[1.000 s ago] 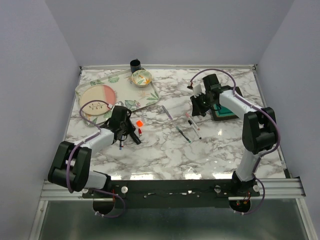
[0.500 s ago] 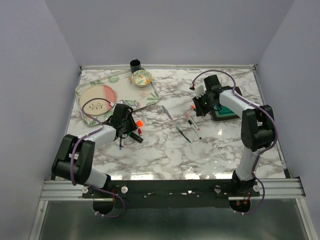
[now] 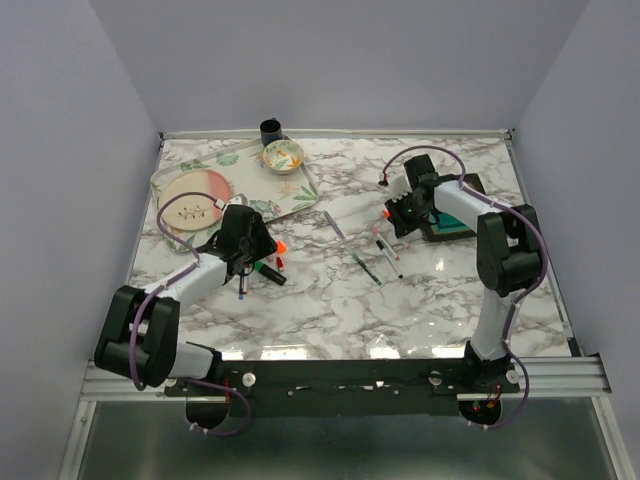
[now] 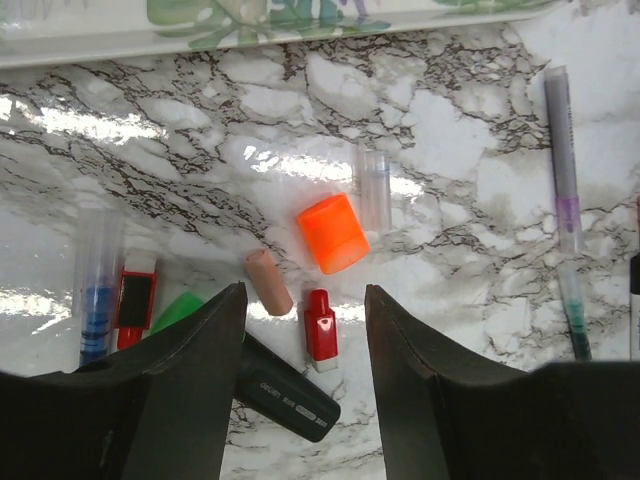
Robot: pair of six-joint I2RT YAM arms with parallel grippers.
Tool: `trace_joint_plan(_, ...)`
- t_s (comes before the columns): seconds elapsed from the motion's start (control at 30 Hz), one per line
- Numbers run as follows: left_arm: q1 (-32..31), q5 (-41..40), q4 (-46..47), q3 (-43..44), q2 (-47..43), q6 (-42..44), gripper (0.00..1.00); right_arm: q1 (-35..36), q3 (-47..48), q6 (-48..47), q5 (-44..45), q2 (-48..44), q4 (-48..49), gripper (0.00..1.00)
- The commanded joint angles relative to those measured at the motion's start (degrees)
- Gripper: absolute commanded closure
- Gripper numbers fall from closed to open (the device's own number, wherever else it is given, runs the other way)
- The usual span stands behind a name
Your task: Open the pen caps
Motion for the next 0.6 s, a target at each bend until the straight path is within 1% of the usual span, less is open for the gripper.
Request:
trace_joint_plan(0.0,0.33,0.11,-2.26,1.75,-5.71,1.0,0.37,-0.19,-0.03,-1.06,1.37,-3.56,1.29,0.66)
trace_joint_plan(0.03,0.42,0.11,-2.53,1.83,-6.68,1.18,0.36,-0.19,-0.39,-1.76,-0.28,-4.53,1.47,0.65)
trace_joint_plan(0.07,0.51,0.02,-3.31,1.92,-7.65,1.35,0.33,-0.28,-1.17,-2.2,-1.52,-6.28,1.82,0.64)
trace_joint_plan(0.1,0.6,-0.07,-3.67,1.83,-9.57,1.44,0.33,-0.19,-1.62,-2.81,-3.01,-7.25,1.74,0.64)
trace_joint_plan(0.13,0.69,-0.07,-3.94,1.75,-10.64,1.62,0.3,-0.19,-2.05,-4.04,-6.77,-7.96,1.74,0.62)
trace_joint_plan(0.2,0.86,-0.15,-4.9,1.05,-13.79,1.62,0.29,-0.28,-2.93,-5.45,-11.26,-10.06,0.95,0.61)
trace_joint_plan(0.23,0.86,-0.15,-5.17,0.69,-14.86,1.71,0.28,-0.19,-3.11,-6.76,-15.55,-10.69,0.69,0.59)
trace_joint_plan(0.27,0.86,-0.24,-5.52,-0.44,-15.82,1.53,0.28,-0.11,-3.37,-7.21,-17.33,-11.3,0.51,0.59)
trace_joint_plan(0.3,0.86,-0.33,-5.69,-1.06,-18.1,1.18,0.25,-0.02,-3.9,-7.82,-19.18,-12.26,0.07,0.58)
trace_joint_plan(0.33,0.86,-0.24,-5.7,-1.85,-19.08,0.83,0.25,0.07,-4.17,-8.18,-21.02,-12.71,0.24,0.56)
trace_joint_plan(0.4,0.95,-0.15,-5.7,-4.31,-22.4,-0.22,0.25,1.12,-4.17,-8.36,-21.57,-12.98,-0.1,0.55)
trace_joint_plan(0.43,0.95,-0.33,-6.04,-4.93,-23.38,-0.66,0.2,1.56,-3.91,-8.27,-21.66,-12.72,-0.37,0.55)
trace_joint_plan(0.5,0.95,-0.59,-6.83,-6.6,-26.62,-1.63,0.2,3.14,-3.47,-8.18,-21.48,-12.01,-1.51,0.54)
trace_joint_plan(0.53,0.95,-0.94,-7.1,-7.04,-27.69,-1.98,0.16,3.84,-3.2,-8.18,-21.22,-11.23,-1.69,0.54)
trace_joint_plan(0.57,0.95,-1.12,-7.89,-7.57,-28.74,-2.42,0.16,5.42,-3.2,-8.01,-20.52,-10.96,-1.69,0.54)
